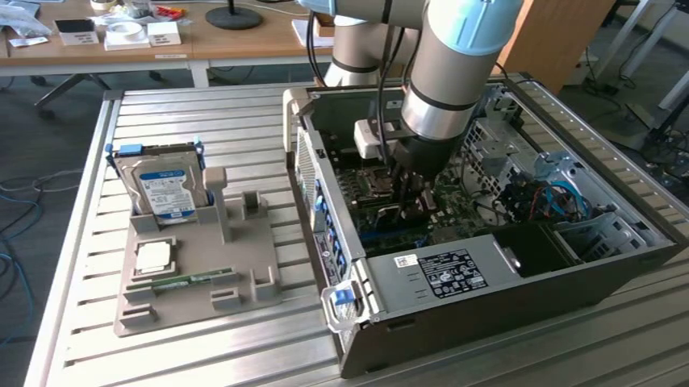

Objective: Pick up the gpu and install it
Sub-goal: 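Insert the gpu into the slot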

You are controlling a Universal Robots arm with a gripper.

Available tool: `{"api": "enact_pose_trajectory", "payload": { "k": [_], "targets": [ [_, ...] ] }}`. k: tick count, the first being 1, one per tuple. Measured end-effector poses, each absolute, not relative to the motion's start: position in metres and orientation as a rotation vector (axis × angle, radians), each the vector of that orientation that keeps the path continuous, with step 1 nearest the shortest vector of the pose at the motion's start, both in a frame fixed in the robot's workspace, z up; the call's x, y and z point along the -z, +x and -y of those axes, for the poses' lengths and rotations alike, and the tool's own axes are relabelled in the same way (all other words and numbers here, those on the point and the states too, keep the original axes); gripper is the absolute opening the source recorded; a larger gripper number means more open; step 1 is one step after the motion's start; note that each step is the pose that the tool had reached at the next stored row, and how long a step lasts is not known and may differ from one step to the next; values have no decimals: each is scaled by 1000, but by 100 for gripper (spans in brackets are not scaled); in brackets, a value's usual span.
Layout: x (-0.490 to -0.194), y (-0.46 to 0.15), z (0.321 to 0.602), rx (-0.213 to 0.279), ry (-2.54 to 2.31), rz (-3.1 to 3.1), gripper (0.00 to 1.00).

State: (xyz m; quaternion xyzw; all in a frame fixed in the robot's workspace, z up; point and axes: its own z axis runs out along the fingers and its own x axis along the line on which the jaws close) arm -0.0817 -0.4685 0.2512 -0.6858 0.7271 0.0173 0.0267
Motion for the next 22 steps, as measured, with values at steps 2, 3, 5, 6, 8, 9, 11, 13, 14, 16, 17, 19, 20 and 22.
{"api": "enact_pose_trajectory", "payload": {
  "k": [2, 3, 5, 6, 8, 9, 11, 13, 14, 16, 17, 19, 20, 22],
  "targets": [
    [-251, -82, 468, -53, -2119, -2246, 40],
    [-251, -82, 467, -53, -2119, -2246, 40],
    [-251, -82, 466, -53, -2119, -2246, 40],
    [-251, -82, 466, -53, -2119, -2246, 40],
    [-251, -82, 466, -53, -2119, -2246, 40],
    [-251, -82, 466, -53, -2119, -2246, 40],
    [-251, -82, 466, -53, -2119, -2246, 40],
    [-251, -82, 466, -53, -2119, -2246, 40],
    [-251, -82, 466, -53, -2119, -2246, 40],
    [-251, -82, 466, -53, -2119, -2246, 32],
    [-251, -82, 466, -53, -2119, -2247, 32],
    [-251, -82, 466, -53, -2119, -2246, 27],
    [-251, -82, 466, -53, -2119, -2246, 27],
    [-251, -82, 466, -53, -2119, -2246, 27]
  ]
}}
